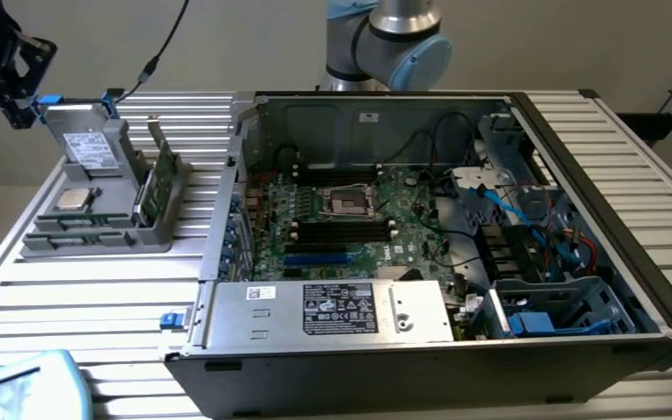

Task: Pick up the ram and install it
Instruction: 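Pick up the ram and move it above insertion slot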

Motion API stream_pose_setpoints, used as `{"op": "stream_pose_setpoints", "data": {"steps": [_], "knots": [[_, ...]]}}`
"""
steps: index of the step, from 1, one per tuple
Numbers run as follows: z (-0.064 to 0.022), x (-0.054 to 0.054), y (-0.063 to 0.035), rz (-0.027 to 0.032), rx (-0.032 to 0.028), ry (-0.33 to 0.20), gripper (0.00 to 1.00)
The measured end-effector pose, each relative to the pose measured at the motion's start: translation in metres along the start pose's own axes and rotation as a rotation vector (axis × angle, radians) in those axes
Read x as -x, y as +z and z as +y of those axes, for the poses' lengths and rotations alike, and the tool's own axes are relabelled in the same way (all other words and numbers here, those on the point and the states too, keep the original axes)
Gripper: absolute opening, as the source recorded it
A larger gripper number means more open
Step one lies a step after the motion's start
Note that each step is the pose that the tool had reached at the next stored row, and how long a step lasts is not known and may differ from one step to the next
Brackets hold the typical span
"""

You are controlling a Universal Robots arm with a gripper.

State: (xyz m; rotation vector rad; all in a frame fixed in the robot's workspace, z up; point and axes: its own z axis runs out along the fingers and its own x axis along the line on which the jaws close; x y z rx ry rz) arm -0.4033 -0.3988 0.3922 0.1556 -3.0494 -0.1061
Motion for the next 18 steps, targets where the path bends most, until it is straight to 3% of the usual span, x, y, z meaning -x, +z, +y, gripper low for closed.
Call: {"op": "stream_pose_setpoints", "data": {"steps": [5,18], "knots": [[0.0000,0.0001,0.0007,0.0056,0.0041,-0.090,0.11],[-0.0002,0.0002,0.0028,0.0239,-0.0093,-0.329,0.11]]}}
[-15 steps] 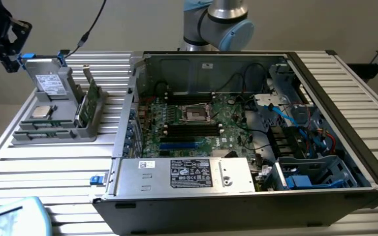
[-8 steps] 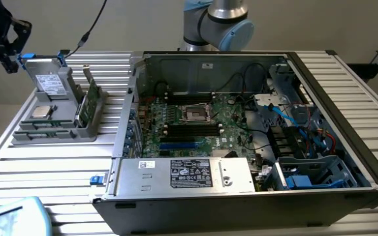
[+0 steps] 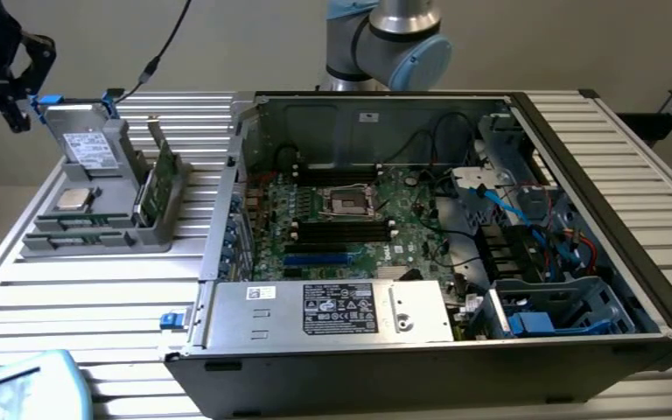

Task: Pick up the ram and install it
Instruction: 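Pick up the ram and move it above insertion slot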

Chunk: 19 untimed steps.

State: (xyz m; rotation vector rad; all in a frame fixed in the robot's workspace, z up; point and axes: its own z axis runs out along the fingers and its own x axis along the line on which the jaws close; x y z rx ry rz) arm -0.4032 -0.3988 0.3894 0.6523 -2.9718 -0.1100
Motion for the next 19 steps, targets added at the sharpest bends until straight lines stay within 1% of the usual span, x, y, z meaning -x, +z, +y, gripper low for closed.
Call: {"op": "stream_pose_setpoints", "data": {"steps": [8,11,15,19], "knots": [[-0.0001,0.0001,0.0012,0.0124,-0.0097,-0.144,0.11],[-0.0001,0.0001,0.0018,0.0164,-0.0146,-0.198,0.11],[-0.0002,0.0002,0.0025,0.0179,-0.0235,-0.272,0.11],[-0.0003,0.0003,0.0034,0.0165,-0.0343,-0.344,0.11]]}}
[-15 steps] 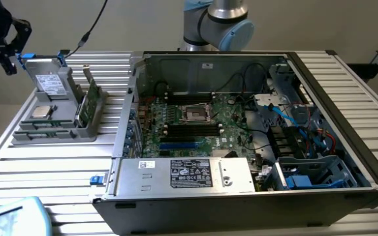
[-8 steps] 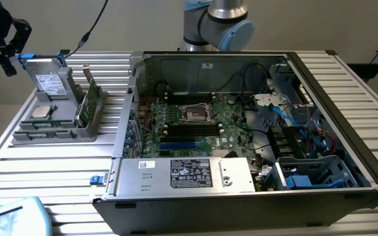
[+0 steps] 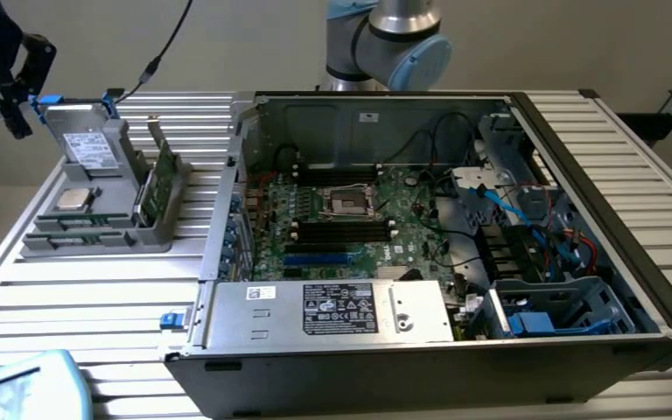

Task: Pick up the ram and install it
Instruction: 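Pick up the ram and move it above insertion slot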

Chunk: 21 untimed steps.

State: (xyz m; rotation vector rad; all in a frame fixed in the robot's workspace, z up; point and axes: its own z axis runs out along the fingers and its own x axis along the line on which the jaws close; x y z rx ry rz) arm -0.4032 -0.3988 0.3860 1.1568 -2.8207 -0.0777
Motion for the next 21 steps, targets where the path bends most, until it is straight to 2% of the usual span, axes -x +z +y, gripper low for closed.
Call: {"op": "stream_pose_setpoints", "data": {"steps": [8,17,19,21], "knots": [[-0.0002,0.0001,0.0022,-0.0066,-0.0276,-0.145,0.11],[-0.0004,0.0002,0.0042,-0.0228,-0.0684,-0.304,0.11],[-0.0005,0.0004,0.0048,-0.0246,-0.0751,-0.340,0.11],[-0.0005,0.0003,0.0054,-0.0245,-0.0792,-0.376,0.11]]}}
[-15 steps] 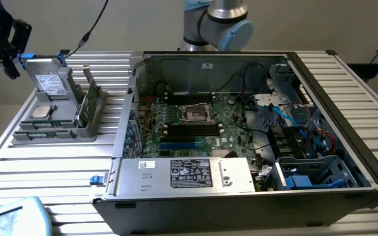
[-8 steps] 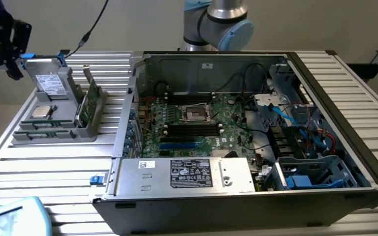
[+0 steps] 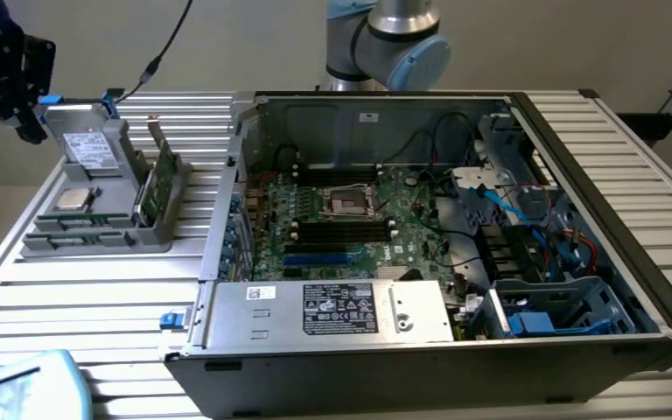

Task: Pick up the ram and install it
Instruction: 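Pick up the ram and move it above insertion slot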

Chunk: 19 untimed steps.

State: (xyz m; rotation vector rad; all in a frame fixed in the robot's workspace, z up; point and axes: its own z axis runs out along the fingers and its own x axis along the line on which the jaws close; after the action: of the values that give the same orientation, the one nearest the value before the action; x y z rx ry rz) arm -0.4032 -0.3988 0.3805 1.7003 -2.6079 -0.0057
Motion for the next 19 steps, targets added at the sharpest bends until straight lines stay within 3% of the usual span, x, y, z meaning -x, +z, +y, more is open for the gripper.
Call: {"op": "stream_pose_setpoints", "data": {"steps": [6,14,19], "knots": [[0.0000,0.0001,0.0025,-0.0012,-0.0062,-0.108,0.11],[-0.0001,0.0002,0.0061,-0.0128,-0.0037,-0.255,0.11],[-0.0001,0.0002,0.0075,-0.0150,-0.0037,-0.346,0.11]]}}
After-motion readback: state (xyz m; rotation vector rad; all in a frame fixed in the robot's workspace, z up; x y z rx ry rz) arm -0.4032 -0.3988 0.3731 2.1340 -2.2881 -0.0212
